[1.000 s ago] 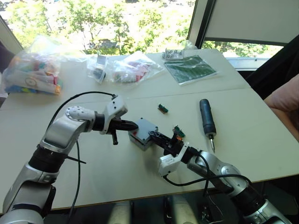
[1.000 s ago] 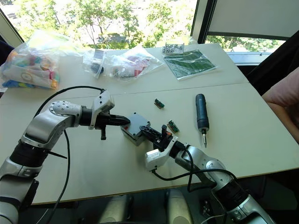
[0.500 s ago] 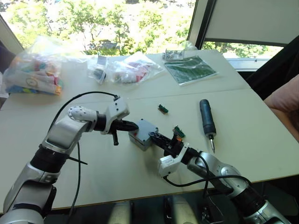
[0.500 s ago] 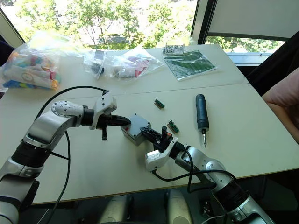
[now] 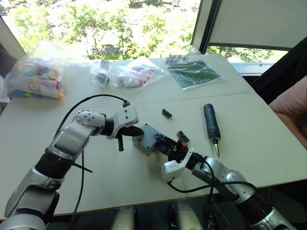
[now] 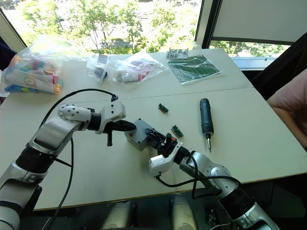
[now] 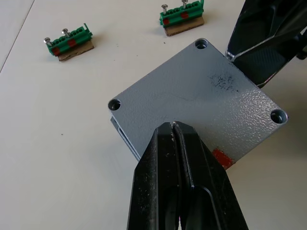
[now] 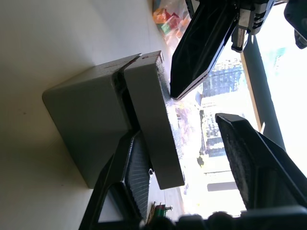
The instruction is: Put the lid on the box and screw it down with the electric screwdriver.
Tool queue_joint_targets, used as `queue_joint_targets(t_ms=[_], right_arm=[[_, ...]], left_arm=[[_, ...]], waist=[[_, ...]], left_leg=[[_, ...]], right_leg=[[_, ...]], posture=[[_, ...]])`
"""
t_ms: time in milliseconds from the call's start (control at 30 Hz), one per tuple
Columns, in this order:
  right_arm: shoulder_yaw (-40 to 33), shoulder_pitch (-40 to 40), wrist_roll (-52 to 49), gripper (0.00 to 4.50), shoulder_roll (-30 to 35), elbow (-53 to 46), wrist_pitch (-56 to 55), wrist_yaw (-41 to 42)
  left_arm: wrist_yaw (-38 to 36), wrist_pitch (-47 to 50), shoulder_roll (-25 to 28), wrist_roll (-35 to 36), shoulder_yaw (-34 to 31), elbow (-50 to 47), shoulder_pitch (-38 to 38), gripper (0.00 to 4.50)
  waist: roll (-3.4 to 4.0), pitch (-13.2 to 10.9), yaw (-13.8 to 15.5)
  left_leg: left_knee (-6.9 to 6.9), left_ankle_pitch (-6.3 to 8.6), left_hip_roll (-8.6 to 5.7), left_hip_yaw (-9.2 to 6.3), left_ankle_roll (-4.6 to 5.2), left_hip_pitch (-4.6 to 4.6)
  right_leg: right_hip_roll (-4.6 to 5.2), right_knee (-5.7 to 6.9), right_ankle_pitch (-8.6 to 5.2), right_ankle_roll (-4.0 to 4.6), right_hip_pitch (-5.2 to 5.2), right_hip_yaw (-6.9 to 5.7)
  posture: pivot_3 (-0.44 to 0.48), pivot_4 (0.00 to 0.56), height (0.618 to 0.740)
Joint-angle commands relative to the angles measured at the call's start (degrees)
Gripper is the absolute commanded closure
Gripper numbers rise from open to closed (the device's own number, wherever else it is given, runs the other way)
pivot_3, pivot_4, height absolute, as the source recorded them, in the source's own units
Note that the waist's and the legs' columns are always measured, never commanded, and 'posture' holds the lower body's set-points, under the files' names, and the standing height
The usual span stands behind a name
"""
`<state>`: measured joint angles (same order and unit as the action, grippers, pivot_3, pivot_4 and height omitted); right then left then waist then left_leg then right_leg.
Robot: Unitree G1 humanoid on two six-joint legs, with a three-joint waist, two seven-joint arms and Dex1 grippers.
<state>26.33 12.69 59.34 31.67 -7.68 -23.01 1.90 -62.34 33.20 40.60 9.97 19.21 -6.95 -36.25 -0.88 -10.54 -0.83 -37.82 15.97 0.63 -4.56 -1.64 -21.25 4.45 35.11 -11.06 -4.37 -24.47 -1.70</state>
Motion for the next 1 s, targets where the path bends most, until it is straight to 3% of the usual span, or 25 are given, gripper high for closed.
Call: queue_joint_targets(t_ms=[33, 300, 467, 633, 1000], right_arm=[[0.31, -1.26, -0.01, 2.09, 0.37, -1.00, -0.60, 0.67], [-0.86, -1.32, -2.50, 2.09, 1.77, -3.16, -2.18, 2.70], [-1.75, 0.31, -3.93, 2.09, 2.03, -2.17, -2.85, 3.84], [-2.83, 1.48, -5.24, 2.09, 2.80, -0.89, -3.40, 4.21], [-5.31, -3.75, -8.79, 2.09, 4.48, -4.05, -5.83, 3.87]], left_arm=[[-0.52, 1.27, 0.35, -2.98, 4.19, 1.30, 2.54, 4.50], [0.36, 1.05, 1.30, -7.13, 6.30, 2.91, 5.00, 4.50], [1.03, 1.57, 1.19, -7.98, 6.00, 3.30, 5.52, 4.50], [1.42, 2.31, 0.92, -8.26, 5.75, 2.84, 5.90, 4.50], [2.05, 3.83, -0.05, -7.15, 4.57, 2.42, 5.44, 4.50]], waist=[[-0.01, 0.09, -0.01], [0.05, 0.77, 0.02], [0.01, 0.87, 0.02], [0.04, 0.88, 0.00], [0.04, 0.88, -0.01]], left_leg=[[0.00, 0.00, 0.00, 0.00, 0.00, 0.00], [0.04, 0.02, 0.00, 0.00, 0.03, 0.05], [0.51, 0.03, -0.01, 0.03, 0.04, 0.65], [0.81, 0.03, 0.02, -0.11, 0.03, 1.02], [0.81, 0.04, 0.02, -0.13, 0.02, 0.99]], right_leg=[[0.00, 0.00, 0.00, 0.00, 0.00, 0.00], [0.00, 0.00, -0.06, -0.01, 0.04, 0.00], [0.04, -0.05, -0.20, 0.04, 0.40, 0.01], [0.03, -0.06, -0.85, -0.52, 0.80, -0.05], [0.04, -0.07, -0.87, -0.52, 0.81, -0.05]], posture=[[0.000, 0.150, 0.740], [0.000, 0.150, 0.740], [0.000, 0.150, 0.740], [0.000, 0.150, 0.740], [0.000, 0.150, 0.740]])
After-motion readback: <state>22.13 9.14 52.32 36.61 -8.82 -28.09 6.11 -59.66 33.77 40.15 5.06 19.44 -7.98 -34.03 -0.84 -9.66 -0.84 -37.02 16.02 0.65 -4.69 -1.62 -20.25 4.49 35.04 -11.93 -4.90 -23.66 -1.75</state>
